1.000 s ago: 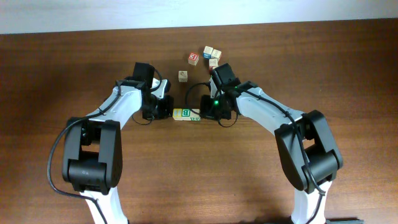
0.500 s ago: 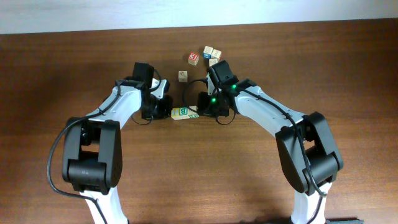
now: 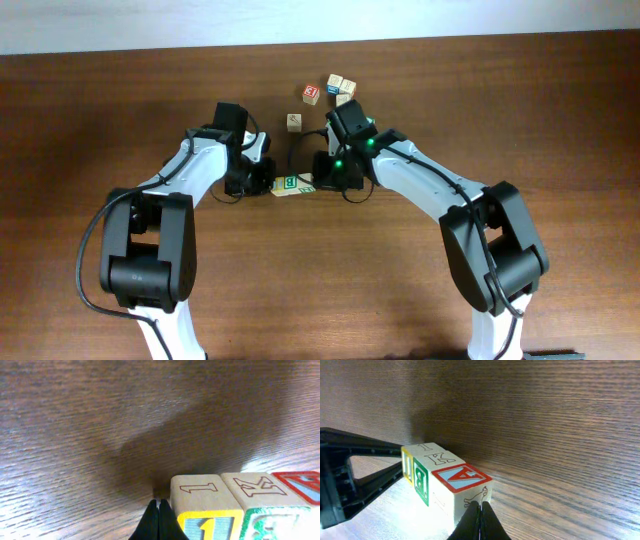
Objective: Rotate 3 blocks
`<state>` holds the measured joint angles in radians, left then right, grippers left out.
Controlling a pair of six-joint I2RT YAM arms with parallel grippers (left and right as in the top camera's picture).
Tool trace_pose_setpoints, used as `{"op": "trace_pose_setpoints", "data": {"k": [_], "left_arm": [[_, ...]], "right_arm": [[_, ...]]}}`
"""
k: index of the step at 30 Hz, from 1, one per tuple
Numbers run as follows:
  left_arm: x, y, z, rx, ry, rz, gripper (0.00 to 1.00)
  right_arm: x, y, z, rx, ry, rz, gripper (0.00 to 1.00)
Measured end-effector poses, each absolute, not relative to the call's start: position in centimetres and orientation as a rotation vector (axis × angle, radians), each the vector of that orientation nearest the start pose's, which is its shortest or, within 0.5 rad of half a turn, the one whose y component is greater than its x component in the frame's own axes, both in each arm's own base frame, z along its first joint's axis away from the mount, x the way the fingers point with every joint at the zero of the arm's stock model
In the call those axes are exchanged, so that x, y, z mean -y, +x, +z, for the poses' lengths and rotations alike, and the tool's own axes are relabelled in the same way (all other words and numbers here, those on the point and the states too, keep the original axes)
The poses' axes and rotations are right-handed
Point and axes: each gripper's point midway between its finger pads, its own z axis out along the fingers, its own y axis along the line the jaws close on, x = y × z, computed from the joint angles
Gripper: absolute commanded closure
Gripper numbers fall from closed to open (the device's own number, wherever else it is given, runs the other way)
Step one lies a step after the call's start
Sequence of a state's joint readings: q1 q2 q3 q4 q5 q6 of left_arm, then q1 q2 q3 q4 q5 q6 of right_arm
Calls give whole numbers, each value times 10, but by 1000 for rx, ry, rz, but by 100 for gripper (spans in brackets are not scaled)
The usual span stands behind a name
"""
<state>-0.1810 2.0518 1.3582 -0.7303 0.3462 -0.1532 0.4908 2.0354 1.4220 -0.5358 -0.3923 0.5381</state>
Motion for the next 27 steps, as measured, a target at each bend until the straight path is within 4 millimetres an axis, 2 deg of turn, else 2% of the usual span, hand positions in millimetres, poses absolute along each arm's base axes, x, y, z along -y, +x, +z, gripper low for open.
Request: {"op": "trace_pose_setpoints", "data": {"k": [10, 22, 27], "left_arm": [[124, 385, 0, -3027, 52, -462, 100], [121, 384, -1, -3030, 49, -441, 100], [120, 385, -1, -3030, 42, -434, 100]], "right_arm": [[-289, 381, 56, -2843, -90, 793, 96], [-292, 379, 58, -2829, -113, 727, 96], [-298, 382, 66, -2811, -125, 734, 96]]}}
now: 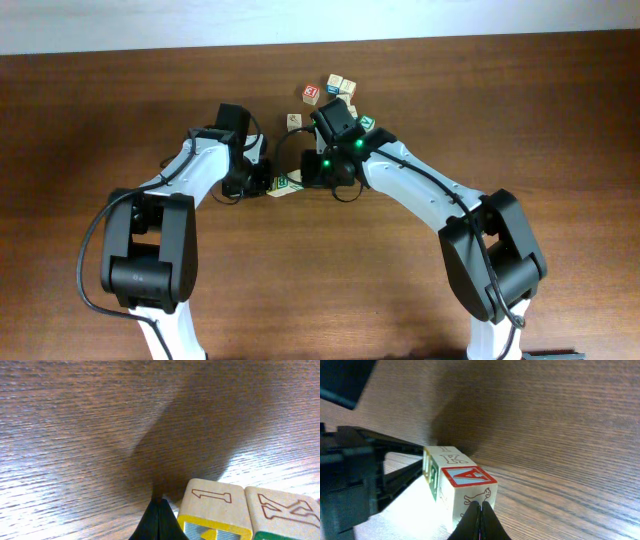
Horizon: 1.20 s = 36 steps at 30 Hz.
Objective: Rotate 3 blocks
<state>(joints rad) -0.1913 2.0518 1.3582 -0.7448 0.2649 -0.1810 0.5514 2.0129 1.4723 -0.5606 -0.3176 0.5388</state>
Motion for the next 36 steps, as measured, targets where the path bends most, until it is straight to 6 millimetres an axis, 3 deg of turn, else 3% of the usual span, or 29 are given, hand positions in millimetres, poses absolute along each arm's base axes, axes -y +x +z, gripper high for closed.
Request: {"op": "trace_pose_setpoints", "data": {"k": [4, 8, 21, 25, 32, 36], "left_arm": [[120, 385, -1, -3029, 38, -430, 100], [133, 381, 1, -3032, 72, -482, 100], [132, 376, 1, -3056, 58, -503, 100], [122, 384, 13, -3056, 9, -513, 100], [74, 400, 22, -3038, -139, -416, 100], [70, 401, 22, -3038, -148, -404, 100]], "right_arm": [[-318, 380, 85, -2760, -186, 794, 96], [-341, 363, 93, -2755, -268, 856, 96], [-341, 363, 93, -2757, -268, 864, 96], [-343, 361, 94, -2756, -275, 868, 96], [-343, 361, 93, -2756, -276, 866, 96], [-342, 363, 93, -2750, -272, 853, 96]]}}
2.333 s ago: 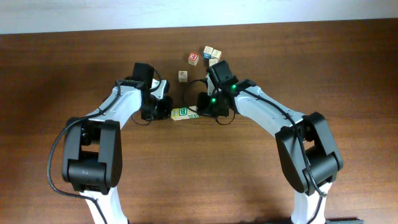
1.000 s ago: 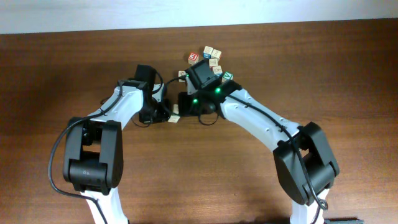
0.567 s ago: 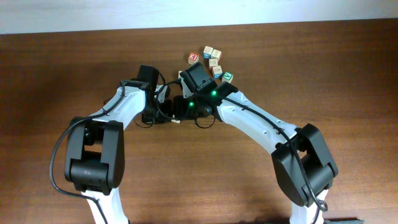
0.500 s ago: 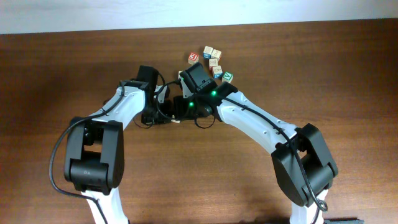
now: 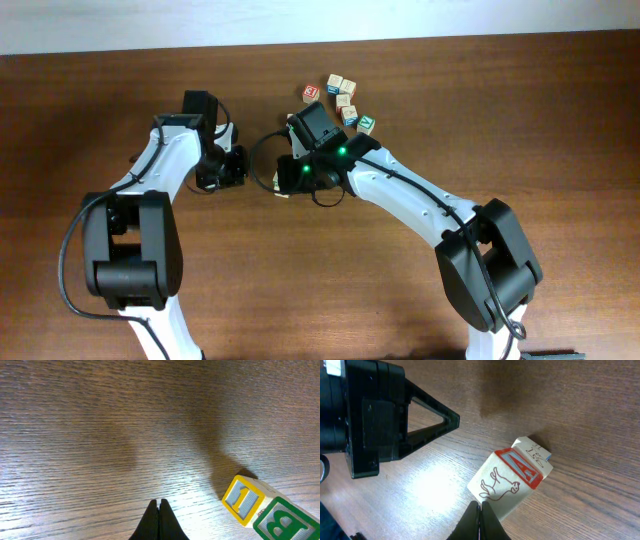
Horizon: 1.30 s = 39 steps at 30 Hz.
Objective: Rotate 3 blocks
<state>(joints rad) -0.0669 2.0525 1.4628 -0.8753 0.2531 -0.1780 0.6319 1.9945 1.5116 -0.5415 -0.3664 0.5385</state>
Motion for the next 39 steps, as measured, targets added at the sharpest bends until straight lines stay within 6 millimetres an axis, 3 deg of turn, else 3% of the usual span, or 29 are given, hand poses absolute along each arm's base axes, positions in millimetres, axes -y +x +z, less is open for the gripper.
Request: {"op": "trace_pose_setpoints", "data": {"k": [11, 18, 25, 32, 39], "left_arm": [[71, 401, 22, -3038, -142, -404, 100], [76, 404, 24, -3017, -45, -442, 100], [88, 410, 28, -2962, 71, -539, 100], [99, 409, 33, -2945, 93, -632, 100], [108, 407, 33, -2944, 121, -649, 100]], "right_arm": [[-338, 373, 96, -2727, -275, 823, 96], [-324, 399, 145, -2696, -232, 806, 96], [-277, 403, 113, -2818, -19, 754, 96], [-285, 381, 70, -2873, 26, 907, 96], [-295, 379, 63, -2844, 48, 1024, 96]]}}
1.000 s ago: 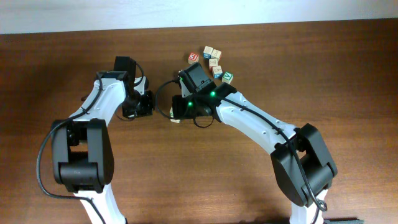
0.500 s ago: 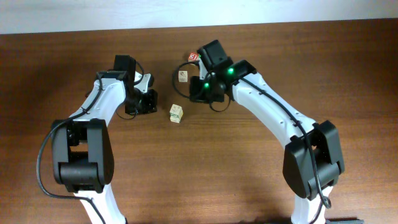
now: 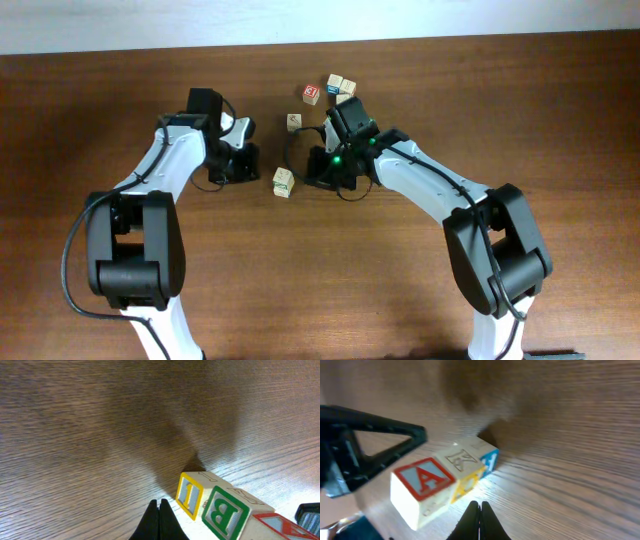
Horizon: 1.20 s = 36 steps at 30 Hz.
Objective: Rotate 3 blocks
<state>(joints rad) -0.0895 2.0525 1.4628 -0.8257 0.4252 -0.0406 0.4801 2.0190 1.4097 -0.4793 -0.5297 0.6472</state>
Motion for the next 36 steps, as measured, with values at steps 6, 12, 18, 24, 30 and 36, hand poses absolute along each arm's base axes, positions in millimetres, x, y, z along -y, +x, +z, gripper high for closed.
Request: {"op": "trace_pose_setpoints", "data": {"k": [6, 12, 18, 24, 30, 36], "left_arm": [[119, 404, 34, -2946, 161, -662, 100], [120, 404, 34, -2943, 164, -663, 100], [120, 404, 34, -2942, 165, -666, 100], [120, 404, 34, -2942, 165, -666, 100], [121, 404, 34, -2942, 165, -667, 100], [121, 404, 34, -2942, 165, -667, 100]], "right_arm": [[-301, 378, 55, -2856, 57, 1075, 96], [-303, 382, 53, -2845, 74, 1084, 96], [-306, 383, 49, -2846, 94, 1091, 96], [-308, 385, 46, -2842, 100, 1096, 96], [-317, 381, 48, -2834, 66, 1105, 96], [-320, 380, 49, -2826, 51, 1110, 96]]}}
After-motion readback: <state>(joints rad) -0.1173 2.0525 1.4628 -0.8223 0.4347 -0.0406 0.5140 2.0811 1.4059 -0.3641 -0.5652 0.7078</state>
